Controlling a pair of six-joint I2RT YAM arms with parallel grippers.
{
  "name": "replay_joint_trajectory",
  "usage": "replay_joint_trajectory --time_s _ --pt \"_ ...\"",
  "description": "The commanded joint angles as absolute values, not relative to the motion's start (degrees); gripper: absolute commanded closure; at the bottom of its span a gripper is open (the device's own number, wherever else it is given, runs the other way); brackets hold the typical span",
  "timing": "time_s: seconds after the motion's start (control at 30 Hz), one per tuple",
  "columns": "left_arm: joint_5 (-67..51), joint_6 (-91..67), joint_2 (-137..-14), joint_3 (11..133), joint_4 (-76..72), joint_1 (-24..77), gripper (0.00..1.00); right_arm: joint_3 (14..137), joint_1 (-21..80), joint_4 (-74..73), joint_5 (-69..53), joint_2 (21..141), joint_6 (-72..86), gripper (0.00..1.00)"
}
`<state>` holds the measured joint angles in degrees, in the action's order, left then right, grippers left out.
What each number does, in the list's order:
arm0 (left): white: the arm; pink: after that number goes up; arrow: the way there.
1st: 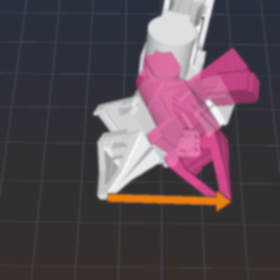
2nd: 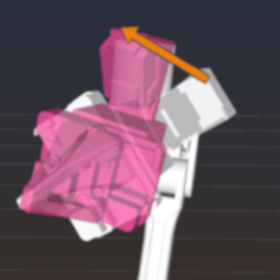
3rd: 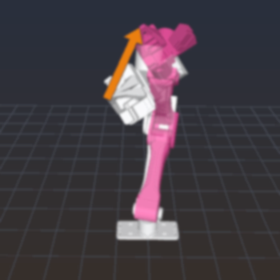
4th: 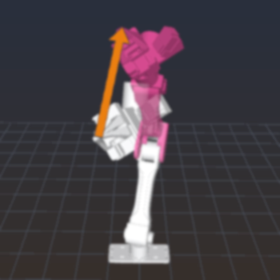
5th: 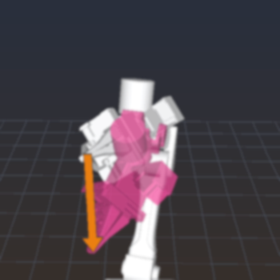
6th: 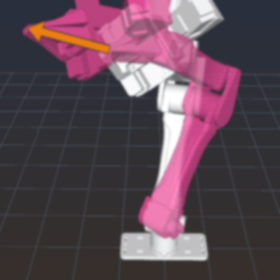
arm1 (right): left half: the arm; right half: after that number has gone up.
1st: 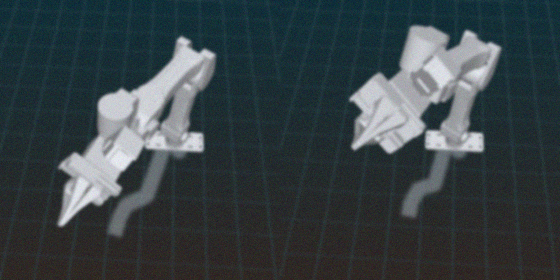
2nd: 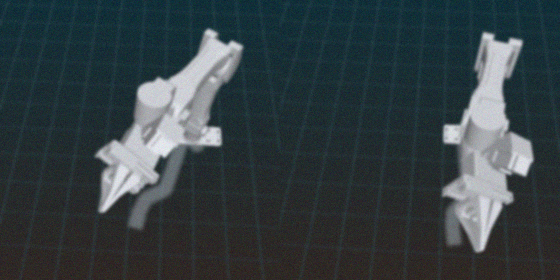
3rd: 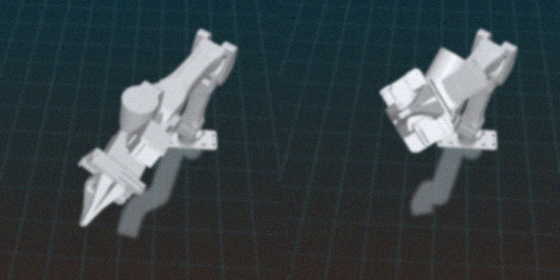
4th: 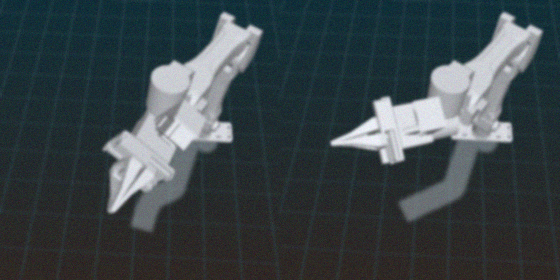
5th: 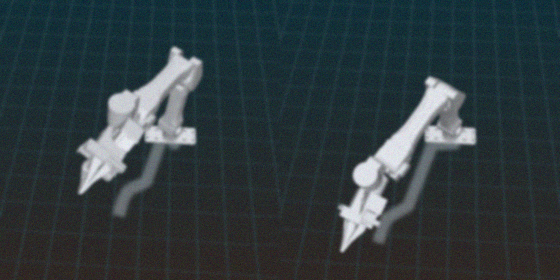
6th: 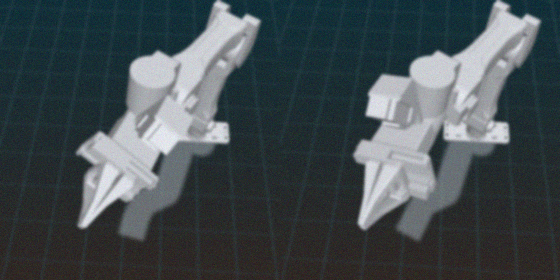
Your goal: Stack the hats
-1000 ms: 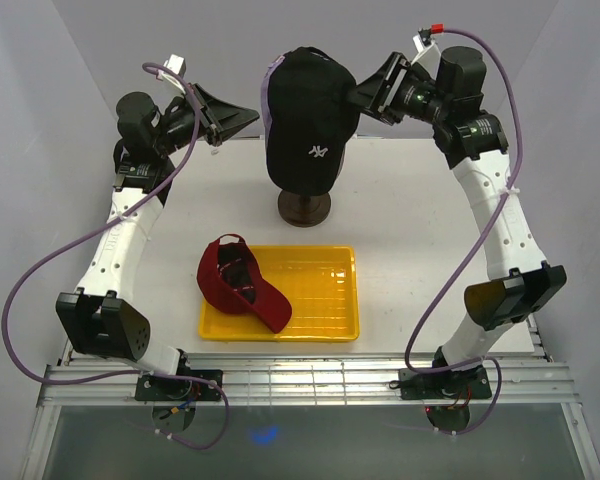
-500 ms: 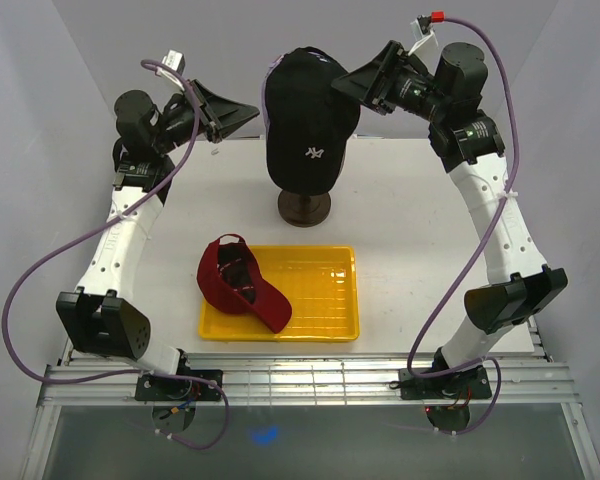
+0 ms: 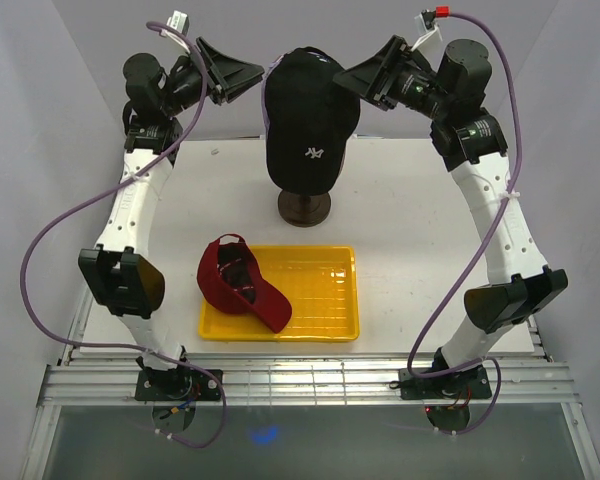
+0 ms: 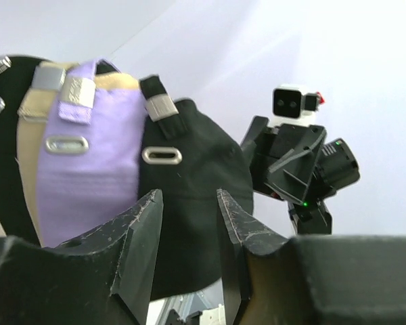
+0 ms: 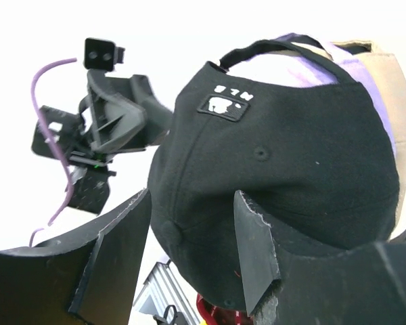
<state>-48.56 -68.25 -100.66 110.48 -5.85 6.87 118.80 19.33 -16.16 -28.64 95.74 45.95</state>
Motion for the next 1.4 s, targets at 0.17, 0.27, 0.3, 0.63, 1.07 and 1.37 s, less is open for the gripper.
replay_joint_trajectory --time_s 0.17,0.27,0.3,0.63,1.07,1.37 --pt "-49.6 -62.3 -106.7 123.5 -4.9 7.0 0.48 123.8 20.7 -15.6 -27.3 97.1 43.7 0.43" --pt "-50.4 -61.8 -108.7 125.4 -6.1 7.1 0.48 123.8 21.3 -16.0 -26.8 97.4 43.1 0.44" --pt "-51.1 -61.9 -109.0 125.5 -6.8 7.2 0.48 123.9 21.4 -16.3 -26.5 97.4 42.8 0.44" --pt "-53.7 -57.7 -113.3 132.0 -7.9 10.0 0.44 124.9 23.1 -18.0 -23.8 98.3 40.4 0.44" --pt "-49.4 -49.3 -114.9 134.6 1.4 11.4 0.52 125.8 24.3 -18.8 -22.2 98.9 39.5 0.45" --pt "-46.2 -44.3 -115.0 134.4 6.0 12.5 0.76 126.1 24.7 -19.0 -21.4 99.4 39.0 0.45"
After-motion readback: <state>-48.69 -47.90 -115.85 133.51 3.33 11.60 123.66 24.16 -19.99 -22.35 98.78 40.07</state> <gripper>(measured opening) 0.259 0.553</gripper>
